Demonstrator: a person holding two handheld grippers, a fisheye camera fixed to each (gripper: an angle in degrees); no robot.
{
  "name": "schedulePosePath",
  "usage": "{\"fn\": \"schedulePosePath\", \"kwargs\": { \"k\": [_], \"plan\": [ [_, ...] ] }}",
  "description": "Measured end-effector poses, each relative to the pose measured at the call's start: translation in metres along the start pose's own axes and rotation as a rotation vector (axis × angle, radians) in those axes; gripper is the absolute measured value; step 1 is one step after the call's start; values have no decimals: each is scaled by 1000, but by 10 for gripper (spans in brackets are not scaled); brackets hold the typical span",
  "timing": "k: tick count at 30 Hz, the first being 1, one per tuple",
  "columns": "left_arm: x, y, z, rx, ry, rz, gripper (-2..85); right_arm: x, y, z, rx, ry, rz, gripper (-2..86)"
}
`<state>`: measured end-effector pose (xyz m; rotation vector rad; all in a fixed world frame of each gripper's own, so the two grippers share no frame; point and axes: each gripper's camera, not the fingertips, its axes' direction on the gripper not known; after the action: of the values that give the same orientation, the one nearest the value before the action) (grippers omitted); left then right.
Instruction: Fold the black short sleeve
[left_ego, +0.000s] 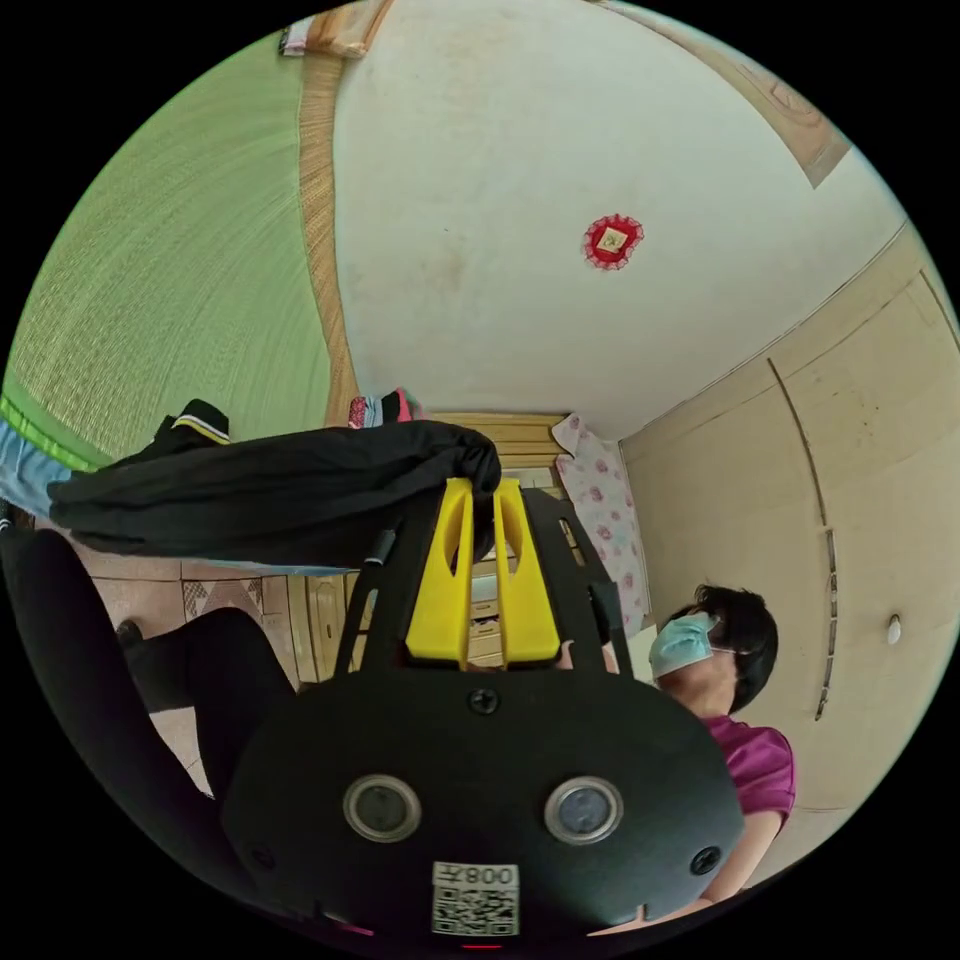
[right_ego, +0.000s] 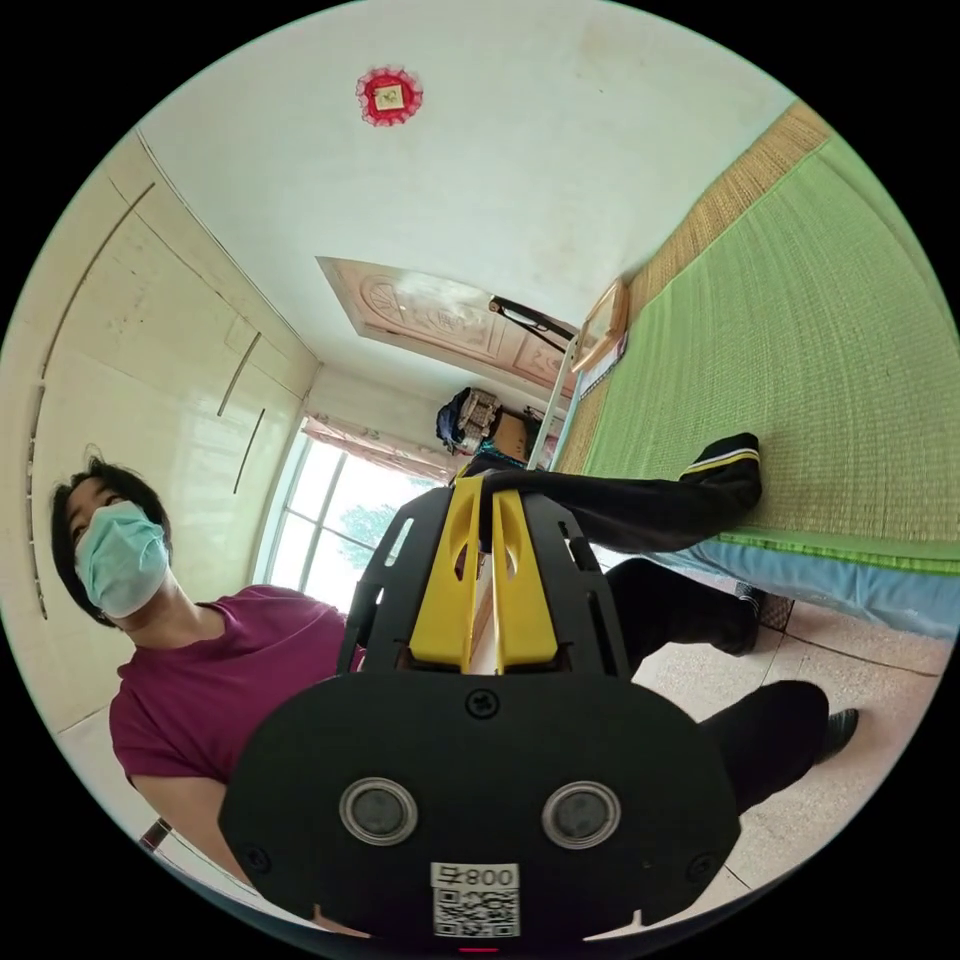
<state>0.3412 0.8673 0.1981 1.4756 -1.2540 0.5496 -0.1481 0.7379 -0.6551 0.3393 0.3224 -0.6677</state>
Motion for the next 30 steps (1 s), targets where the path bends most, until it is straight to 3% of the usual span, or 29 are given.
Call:
{"fn": "schedulePosePath", "kwargs": {
  "k": [10, 20, 30],
  "plan": [
    [41, -182, 133, -105, 12, -18, 31, 29, -82, -109, 56, -34, 27, 8],
    [195, -283, 289, -128, -75, -15, 31, -74, -132, -253, 116, -23, 47, 8],
    [265, -398, 441, -182, -24, 24, 32, -107, -219, -383, 124, 83, 27, 8]
  ]
}}
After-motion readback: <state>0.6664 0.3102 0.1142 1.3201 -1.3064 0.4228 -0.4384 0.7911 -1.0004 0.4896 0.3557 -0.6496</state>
